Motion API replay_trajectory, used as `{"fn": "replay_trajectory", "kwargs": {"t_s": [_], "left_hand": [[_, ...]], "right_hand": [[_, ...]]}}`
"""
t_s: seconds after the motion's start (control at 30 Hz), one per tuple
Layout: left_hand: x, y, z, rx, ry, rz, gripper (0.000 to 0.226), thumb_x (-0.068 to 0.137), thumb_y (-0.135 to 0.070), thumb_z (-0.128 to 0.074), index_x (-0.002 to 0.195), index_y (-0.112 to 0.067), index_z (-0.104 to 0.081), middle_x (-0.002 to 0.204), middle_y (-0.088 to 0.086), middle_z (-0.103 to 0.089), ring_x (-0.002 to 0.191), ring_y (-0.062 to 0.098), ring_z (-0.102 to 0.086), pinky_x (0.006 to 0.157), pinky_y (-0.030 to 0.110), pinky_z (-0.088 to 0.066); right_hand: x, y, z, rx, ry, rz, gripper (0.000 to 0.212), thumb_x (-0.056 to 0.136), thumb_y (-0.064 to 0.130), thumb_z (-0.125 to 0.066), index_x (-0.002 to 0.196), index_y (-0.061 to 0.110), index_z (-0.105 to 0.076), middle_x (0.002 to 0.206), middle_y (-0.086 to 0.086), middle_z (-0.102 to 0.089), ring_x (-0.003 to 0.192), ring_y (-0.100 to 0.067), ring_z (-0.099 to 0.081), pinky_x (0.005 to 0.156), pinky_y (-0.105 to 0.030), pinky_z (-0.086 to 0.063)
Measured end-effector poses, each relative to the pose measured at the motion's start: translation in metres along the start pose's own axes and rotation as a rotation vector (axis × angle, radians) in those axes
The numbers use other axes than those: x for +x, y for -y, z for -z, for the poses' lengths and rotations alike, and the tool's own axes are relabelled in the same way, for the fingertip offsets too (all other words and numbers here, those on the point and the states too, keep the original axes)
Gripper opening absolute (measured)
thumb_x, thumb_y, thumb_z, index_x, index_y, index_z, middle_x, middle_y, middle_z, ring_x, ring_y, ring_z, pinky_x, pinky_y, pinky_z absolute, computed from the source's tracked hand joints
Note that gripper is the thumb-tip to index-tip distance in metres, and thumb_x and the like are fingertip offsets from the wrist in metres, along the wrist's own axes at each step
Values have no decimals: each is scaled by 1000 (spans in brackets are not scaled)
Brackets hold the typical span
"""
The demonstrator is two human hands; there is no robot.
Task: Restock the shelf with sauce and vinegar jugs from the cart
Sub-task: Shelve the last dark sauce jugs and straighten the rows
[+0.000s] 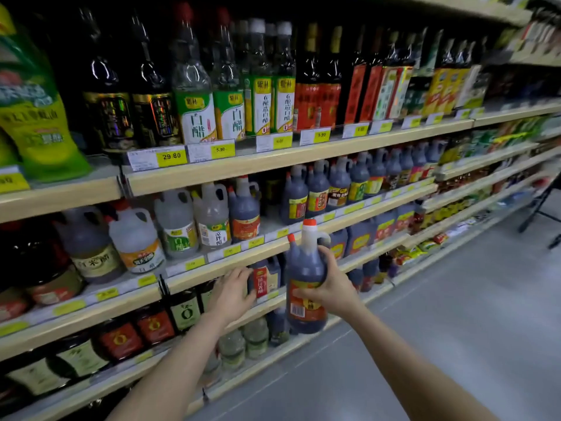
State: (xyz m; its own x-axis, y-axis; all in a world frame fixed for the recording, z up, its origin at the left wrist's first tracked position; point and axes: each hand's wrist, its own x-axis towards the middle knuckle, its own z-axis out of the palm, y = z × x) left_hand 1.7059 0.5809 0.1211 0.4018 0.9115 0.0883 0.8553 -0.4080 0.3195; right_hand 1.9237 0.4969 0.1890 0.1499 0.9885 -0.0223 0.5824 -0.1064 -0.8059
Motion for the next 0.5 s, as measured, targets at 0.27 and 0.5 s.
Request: {"fn": "replay_trajectory", "kwargs": {"t_s": [0.27, 0.5], "left_hand": [[74, 12, -1, 89, -70, 49, 60, 88, -33, -55, 141, -14, -35, 144, 6, -36, 133, 27, -32, 109, 39, -28], [102, 44, -33, 115, -118, 110, 75, 62, -29, -78, 127, -5, -48, 116, 12, -59, 109, 31, -56, 98, 39, -44]], "right_hand": [[84, -15, 17, 49, -66, 140, 97, 56, 46, -80, 131, 44, -19, 134, 11, -45, 114, -18, -55, 84, -45, -53], [172, 1, 0, 155, -105, 307, 92, 65, 27, -83, 136, 32, -26, 135, 6, -41, 120, -13, -47, 92, -31, -47]]}}
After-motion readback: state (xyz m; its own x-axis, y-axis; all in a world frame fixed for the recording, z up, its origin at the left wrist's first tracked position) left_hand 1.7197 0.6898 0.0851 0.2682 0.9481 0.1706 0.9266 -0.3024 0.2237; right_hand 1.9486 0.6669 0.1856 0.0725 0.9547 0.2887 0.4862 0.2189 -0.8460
